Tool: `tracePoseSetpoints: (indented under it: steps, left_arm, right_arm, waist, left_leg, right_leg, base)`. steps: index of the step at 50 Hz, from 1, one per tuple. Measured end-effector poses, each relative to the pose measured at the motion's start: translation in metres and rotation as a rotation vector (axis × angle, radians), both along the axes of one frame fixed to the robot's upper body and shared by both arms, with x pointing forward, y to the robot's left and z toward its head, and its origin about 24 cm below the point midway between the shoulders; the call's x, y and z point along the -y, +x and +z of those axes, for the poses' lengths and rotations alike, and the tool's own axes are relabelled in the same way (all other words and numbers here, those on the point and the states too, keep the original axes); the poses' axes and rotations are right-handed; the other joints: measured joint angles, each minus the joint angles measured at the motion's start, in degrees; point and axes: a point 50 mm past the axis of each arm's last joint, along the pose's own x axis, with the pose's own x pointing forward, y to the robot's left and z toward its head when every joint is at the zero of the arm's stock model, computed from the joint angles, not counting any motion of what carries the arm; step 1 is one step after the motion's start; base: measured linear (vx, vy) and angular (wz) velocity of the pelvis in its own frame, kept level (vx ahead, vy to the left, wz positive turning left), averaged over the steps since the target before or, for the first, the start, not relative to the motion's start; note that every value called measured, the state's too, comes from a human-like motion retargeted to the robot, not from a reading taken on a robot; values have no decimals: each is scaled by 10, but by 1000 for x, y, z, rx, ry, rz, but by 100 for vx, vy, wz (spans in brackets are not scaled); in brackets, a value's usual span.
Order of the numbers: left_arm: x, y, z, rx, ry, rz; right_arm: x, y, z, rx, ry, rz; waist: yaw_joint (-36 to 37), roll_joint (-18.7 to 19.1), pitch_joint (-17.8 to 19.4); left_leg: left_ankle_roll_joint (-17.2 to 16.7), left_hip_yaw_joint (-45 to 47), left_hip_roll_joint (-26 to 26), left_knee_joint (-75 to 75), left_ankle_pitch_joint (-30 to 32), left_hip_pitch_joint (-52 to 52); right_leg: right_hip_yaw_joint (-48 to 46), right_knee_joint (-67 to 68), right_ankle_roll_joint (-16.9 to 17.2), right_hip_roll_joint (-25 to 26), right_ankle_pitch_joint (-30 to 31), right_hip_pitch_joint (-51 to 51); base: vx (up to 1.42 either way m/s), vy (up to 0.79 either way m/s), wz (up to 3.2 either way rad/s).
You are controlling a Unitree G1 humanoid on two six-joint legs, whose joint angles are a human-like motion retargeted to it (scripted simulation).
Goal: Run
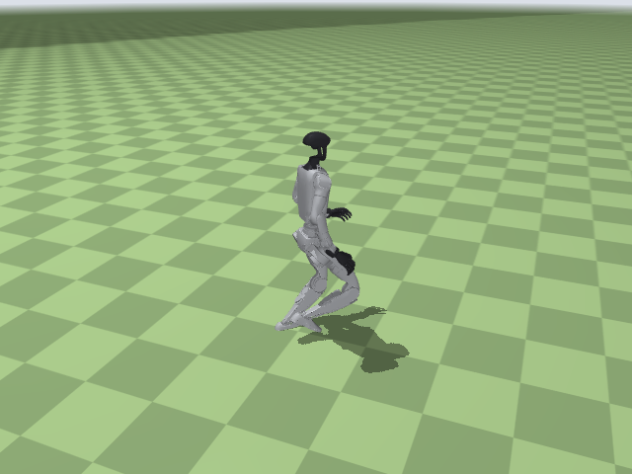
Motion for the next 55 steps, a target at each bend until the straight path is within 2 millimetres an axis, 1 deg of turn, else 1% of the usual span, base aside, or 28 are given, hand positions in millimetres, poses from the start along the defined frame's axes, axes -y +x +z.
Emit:
tracePoseSetpoints:
  steps: [2, 5, 7, 8, 10, 12, 14, 15, 16, 17, 19, 20, 22, 25, 28, 30, 32, 34, 36, 38, 40, 42, 43, 45, 47, 50, 53, 55]
  left_arm:
    - [22, 29, 48, 238, -84, -96]
    - [49, 40, 102, 488, -193, -241]
    - [59, 38, 117, 538, -231, -313]
    - [62, 37, 119, 537, -240, -335]
    - [61, 31, 107, 467, -231, -341]
    - [48, 25, 78, 315, -162, -297]
    - [29, 5, 31, 85, -73, -222]
    - [18, -12, 6, -50, -31, -182]
    - [8, -34, -18, -187, -4, -148]
    - [-2, -59, -37, -319, 18, -121]
    - [-17, -111, -62, -542, 37, -104]
    - [-23, -136, -69, -639, 37, -105]
    - [-31, -176, -73, -779, -1, -105]
    - [-33, -219, -73, -905, -88, -70]
    - [-29, -234, -72, -927, -139, -28]
    - [-26, -229, -72, -896, -135, -23]
    - [-26, -209, -73, -824, -104, -26]
    - [-25, -169, -73, -699, -48, -29]
    - [-24, -117, -65, -535, 11, -30]
    - [-18, -60, -44, -331, 36, -31]
    - [-4, -13, -13, -121, 12, -49]
    - [10, 18, 20, 62, -37, -82]
    - [16, 29, 36, 144, -64, -103]
    - [27, 42, 64, 282, -112, -148]
    - [38, 47, 81, 366, -145, -202]
    - [48, 47, 92, 399, -169, -271]
    - [49, 39, 76, 313, -161, -286]
    - [41, 35, 57, 210, -119, -261]
  right_arm:
    - [6, -33, -5, -110, 7, 2]
    - [9, -69, -4, -187, 36, -28]
    - [10, -73, 0, -172, 43, -61]
    - [11, -69, 2, -145, 41, -71]
    - [12, -53, 7, -74, 23, -68]
    - [15, -11, 16, 48, -24, -17]
    - [15, 37, 30, 192, -72, 58]
    - [14, 62, 42, 273, -93, 94]
    - [13, 84, 56, 368, -97, 105]
    - [11, 103, 72, 464, -94, 109]
    - [7, 126, 105, 640, -55, 94]
    - [5, 132, 120, 714, -27, 86]
    - [1, 136, 138, 797, 29, 89]
    - [-5, 132, 144, 810, 106, 114]
    - [-5, 123, 132, 750, 144, 127]
    - [-3, 114, 118, 676, 140, 126]
    - [2, 101, 97, 562, 103, 114]
    - [8, 89, 70, 423, 41, 91]
    - [11, 69, 42, 258, -9, 72]
    - [13, 42, 17, 87, -38, 69]
    - [18, 12, 1, -62, -51, 76]
    - [25, -13, -5, -152, -52, 80]
    - [28, -23, -5, -178, -49, 76]
    - [32, -37, -4, -202, -43, 64]
    - [35, -45, -1, -195, -40, 40]
    - [38, -44, 5, -137, -45, -13]
    - [41, -22, 12, -36, -76, -33]
    - [43, 10, 19, 53, -121, -12]
  waist:
    - [2, 37, -3]
    - [-4, 61, -18]
    - [3, 78, -22]
    - [8, 85, -21]
    - [20, 89, -15]
    - [44, 118, -2]
    - [75, 143, 8]
    - [91, 151, 12]
    - [101, 152, 12]
    - [108, 150, 12]
    - [113, 128, 6]
    - [114, 114, 2]
    - [118, 86, -5]
    - [122, 70, -19]
    - [105, 60, -27]
    - [88, 54, -26]
    - [69, 49, -17]
    - [36, 20, -3]
    - [-1, -11, 5]
    - [-26, -25, 7]
    - [-34, -15, 4]
    - [-34, 17, 3]
    - [-34, 35, 2]
    - [-36, 69, -4]
    - [-36, 90, -15]
    - [-23, 119, -25]
    - [0, 132, -19]
    - [21, 148, -6]
  left_leg:
    - [-46, -6, 55, -8, 56, 40]
    - [-105, -7, 112, 42, 170, 29]
    - [-106, -2, 167, 140, 210, 1]
    - [-94, 1, 197, 202, 220, -15]
    - [-55, 10, 256, 335, 216, -44]
    - [-32, -21, 338, 466, 196, -104]
    - [-17, -51, 403, 559, 171, -165]
    - [-12, -64, 427, 591, 158, -195]
    - [-8, -70, 430, 600, 151, -220]
    - [-4, -72, 427, 602, 146, -241]
    - [1, -54, 395, 567, 143, -261]
    - [1, -38, 373, 537, 142, -261]
    - [-9, -3, 318, 447, 142, -239]
    - [-37, 30, 250, 291, 140, -192]
    - [-57, 49, 180, 153, 133, -129]
    - [-56, 51, 134, 92, 106, -87]
    - [-33, 48, 100, 76, 40, -61]
    - [-1, 48, 44, 43, -7, -44]
    - [8, 43, 4, 13, -17, -43]
    - [8, 32, -19, -12, -17, -37]
    - [8, 17, -29, -27, -17, -15]
    - [-8, 16, 3, -30, -2, 28]
    - [-29, 14, 29, -34, 20, 47]
    - [-75, 4, 76, -25, 68, 65]
    - [-113, -3, 116, 13, 132, 54]
    - [-134, -10, 185, 133, 199, 19]
    - [-112, -13, 251, 309, 212, -20]
    - [-97, -34, 305, 431, 199, -69]
  right_leg:
    - [-34, -86, 4, 50, 7, 27]
    - [-53, -213, 18, 102, 7, 59]
    - [-61, -266, 14, 144, -1, 77]
    - [-63, -281, 6, 162, -15, 86]
    - [-60, -285, -19, 189, -66, 99]
    - [-68, -308, -58, 246, -103, 100]
    - [-66, -329, -85, 298, -111, 89]
    - [-63, -340, -94, 319, -111, 85]
    - [-58, -346, -94, 324, -111, 90]
    - [-50, -353, -91, 326, -111, 98]
    - [-29, -367, -65, 303, -104, 128]
    - [-21, -375, -48, 283, -95, 145]
    - [-23, -380, -4, 224, -35, 175]
    - [-34, -362, 49, 168, 63, 181]
    - [-46, -301, 60, 108, 93, 171]
    - [-49, -238, 49, 67, 81, 161]
    - [-51, -147, 28, 31, 47, 139]
    - [-30, -49, 13, -25, 16, 100]
    - [-3, 29, -1, -65, 1, 46]
    - [19, 68, -13, -72, -6, -2]
    - [20, 62, -18, -51, -14, -25]
    - [-6, 2, -15, -8, -17, -14]
    - [-25, -42, -14, 16, -17, -4]
    - [-57, -140, -5, 66, -14, 19]
    - [-73, -233, 9, 111, -8, 36]
    - [-91, -327, 15, 176, -3, 57]
    - [-100, -327, -21, 215, -56, 72]
    - [-109, -328, -56, 252, -96, 74]
  base:
    - [20, -5, -20]
    - [7, -12, 27]
    - [-2, -10, 20]
    - [-4, -10, 6]
    - [-4, -11, -17]
    - [-5, -13, -83]
    - [-6, -7, -134]
    - [2, 0, -112]
    - [8, 5, -72]
    - [17, 11, -11]
    - [24, 16, 44]
    - [29, 20, 62]
    - [28, 22, 40]
    - [20, 22, -6]
    - [13, 17, -7]
    - [10, 14, 5]
    - [5, 11, 32]
    - [1, 5, 103]
    - [-1, -6, 129]
    - [7, -6, 78]
    - [18, 2, 6]
    - [24, 3, -31]
    - [22, -3, -24]
    - [17, -9, -6]
    - [7, -11, 13]
    - [-1, -9, 3]
    - [-3, -6, -19]
    - [-2, -7, -51]
